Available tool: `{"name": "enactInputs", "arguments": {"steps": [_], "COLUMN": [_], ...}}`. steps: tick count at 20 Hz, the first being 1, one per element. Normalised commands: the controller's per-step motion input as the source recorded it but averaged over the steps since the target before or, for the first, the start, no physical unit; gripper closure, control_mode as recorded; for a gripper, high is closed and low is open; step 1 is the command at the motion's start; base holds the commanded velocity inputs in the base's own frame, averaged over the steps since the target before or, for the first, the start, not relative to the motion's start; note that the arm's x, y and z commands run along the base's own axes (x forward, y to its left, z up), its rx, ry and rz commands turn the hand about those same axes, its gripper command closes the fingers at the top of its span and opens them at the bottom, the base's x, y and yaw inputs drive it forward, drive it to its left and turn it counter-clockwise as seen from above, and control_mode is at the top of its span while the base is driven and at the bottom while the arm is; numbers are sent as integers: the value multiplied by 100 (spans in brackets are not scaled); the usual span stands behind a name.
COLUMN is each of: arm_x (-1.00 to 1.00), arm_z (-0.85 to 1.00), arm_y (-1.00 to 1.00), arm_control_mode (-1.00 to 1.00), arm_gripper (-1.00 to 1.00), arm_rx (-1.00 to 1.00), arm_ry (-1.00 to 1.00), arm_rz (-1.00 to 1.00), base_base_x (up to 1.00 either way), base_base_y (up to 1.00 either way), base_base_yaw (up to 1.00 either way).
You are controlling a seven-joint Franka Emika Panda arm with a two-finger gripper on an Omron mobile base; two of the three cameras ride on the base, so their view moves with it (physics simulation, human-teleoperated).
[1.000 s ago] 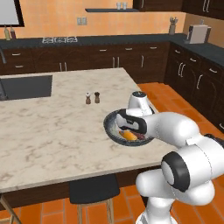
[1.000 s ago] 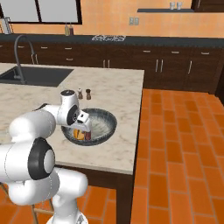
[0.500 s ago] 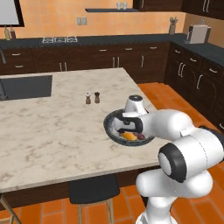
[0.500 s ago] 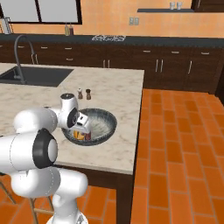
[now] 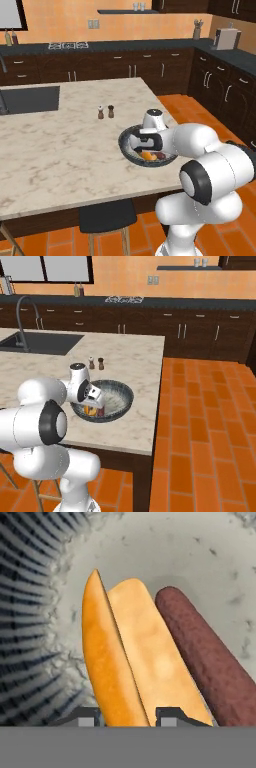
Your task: Place one bun and one sausage from the bowl on each plate.
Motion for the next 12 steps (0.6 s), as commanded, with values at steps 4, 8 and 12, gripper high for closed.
{"name": "enactInputs", "arguments": {"steps": [4,8,12], "arm_x": [-11,-42,-96], "arm_z": [45,95,78], "arm_y": [0,-2,-20], "arm_control_mode": [-100,-100,-100], "arm_gripper": [100,100,100], "arm_rx": [0,0,0], "arm_ry": [0,0,0], "arm_rz": [0,0,-4], "base_base_x": [0,0,0], "base_base_y": [0,0,0], "base_base_yaw": [0,0,0]}}
